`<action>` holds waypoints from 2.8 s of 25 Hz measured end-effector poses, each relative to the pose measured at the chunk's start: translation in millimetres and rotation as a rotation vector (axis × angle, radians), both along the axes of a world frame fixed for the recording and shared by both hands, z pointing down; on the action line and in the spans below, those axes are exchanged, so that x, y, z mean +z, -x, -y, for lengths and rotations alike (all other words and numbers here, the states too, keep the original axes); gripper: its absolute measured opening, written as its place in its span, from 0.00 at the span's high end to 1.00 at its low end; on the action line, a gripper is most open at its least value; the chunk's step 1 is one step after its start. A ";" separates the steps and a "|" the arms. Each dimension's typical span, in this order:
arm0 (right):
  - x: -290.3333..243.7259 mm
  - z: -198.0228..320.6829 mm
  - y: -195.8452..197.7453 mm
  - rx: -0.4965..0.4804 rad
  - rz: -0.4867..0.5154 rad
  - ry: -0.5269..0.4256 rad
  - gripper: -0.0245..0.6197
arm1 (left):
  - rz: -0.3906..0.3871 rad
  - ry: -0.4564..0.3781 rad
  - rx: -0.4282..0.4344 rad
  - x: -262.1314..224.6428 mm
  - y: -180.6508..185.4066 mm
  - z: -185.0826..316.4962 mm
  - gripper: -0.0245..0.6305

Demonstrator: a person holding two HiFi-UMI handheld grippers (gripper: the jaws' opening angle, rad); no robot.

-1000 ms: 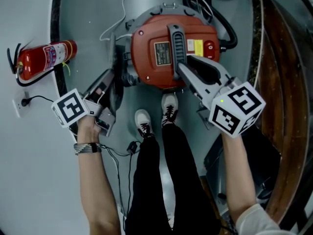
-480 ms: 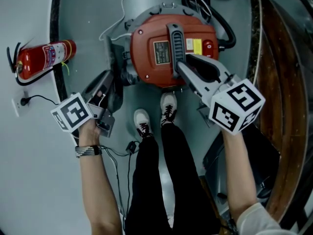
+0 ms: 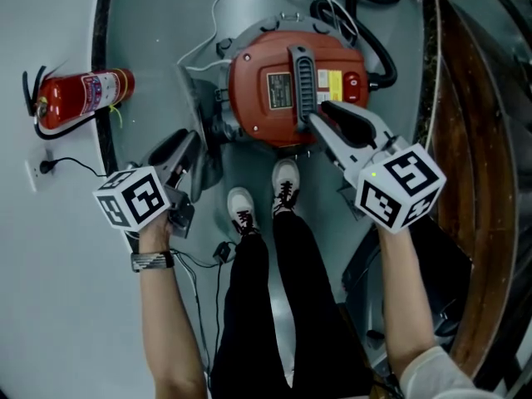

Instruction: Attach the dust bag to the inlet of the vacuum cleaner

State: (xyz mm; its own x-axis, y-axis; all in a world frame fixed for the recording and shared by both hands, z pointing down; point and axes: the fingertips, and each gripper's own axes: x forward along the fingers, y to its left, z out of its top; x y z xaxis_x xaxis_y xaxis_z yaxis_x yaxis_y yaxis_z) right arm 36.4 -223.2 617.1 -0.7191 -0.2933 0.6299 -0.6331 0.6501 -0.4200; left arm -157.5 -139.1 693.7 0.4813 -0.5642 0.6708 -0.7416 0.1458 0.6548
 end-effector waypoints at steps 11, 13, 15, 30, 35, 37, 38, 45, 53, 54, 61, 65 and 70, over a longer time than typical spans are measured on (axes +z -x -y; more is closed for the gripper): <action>-50.2 -16.5 2.7 -0.029 -0.039 -0.063 0.79 | 0.244 -0.046 0.172 -45.3 -0.8 -12.8 0.90; -65.0 -21.2 -0.1 -0.026 -0.060 -0.082 0.81 | 0.293 -0.068 0.187 -63.2 1.5 -16.2 0.93; -83.9 -25.2 -0.4 -0.019 -0.068 -0.099 0.83 | 0.324 -0.088 0.195 -82.4 6.5 -19.3 0.94; -250.3 -53.7 29.1 -0.009 -0.039 -0.239 0.92 | 0.450 -0.294 0.163 -276.4 9.5 -30.8 0.96; -300.2 -70.0 37.2 -0.101 -0.112 -0.355 0.92 | 0.514 -0.366 0.209 -338.4 -0.5 -37.0 0.96; -318.2 -75.4 39.4 -0.139 -0.137 -0.386 0.92 | 0.525 -0.381 0.236 -360.2 -4.6 -40.8 0.96; -328.2 -78.1 40.1 -0.153 -0.143 -0.397 0.92 | 0.526 -0.384 0.248 -370.6 -6.4 -43.7 0.96; -408.3 -83.0 39.9 -0.262 -0.166 -0.516 0.92 | 0.589 -0.497 0.318 -459.3 -6.5 -44.7 0.96; -487.4 -93.2 27.9 -0.298 -0.178 -0.623 0.92 | 0.674 -0.622 0.418 -548.5 -18.6 -57.8 0.96; -495.0 -95.0 26.2 -0.295 -0.179 -0.632 0.92 | 0.678 -0.635 0.427 -557.3 -20.0 -59.2 0.96; -540.3 -109.5 29.6 -0.293 -0.183 -0.715 0.92 | 0.728 -0.721 0.416 -613.4 -12.7 -69.6 0.96; -572.7 -117.9 29.3 -0.291 -0.200 -0.789 0.92 | 0.791 -0.779 0.417 -645.5 -10.8 -78.5 0.96; -614.3 -123.1 29.9 -0.284 -0.207 -0.875 0.92 | 0.838 -0.840 0.428 -683.6 -8.7 -81.5 0.96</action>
State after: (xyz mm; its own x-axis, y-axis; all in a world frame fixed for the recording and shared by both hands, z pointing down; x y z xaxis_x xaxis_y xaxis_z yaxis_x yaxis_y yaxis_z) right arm 6.5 -100.1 2.7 -0.7349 -0.5537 0.3916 -0.4103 0.8227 0.3933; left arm -148.8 -57.6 10.1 0.3314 -0.8685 0.3687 -0.8582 -0.4398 -0.2647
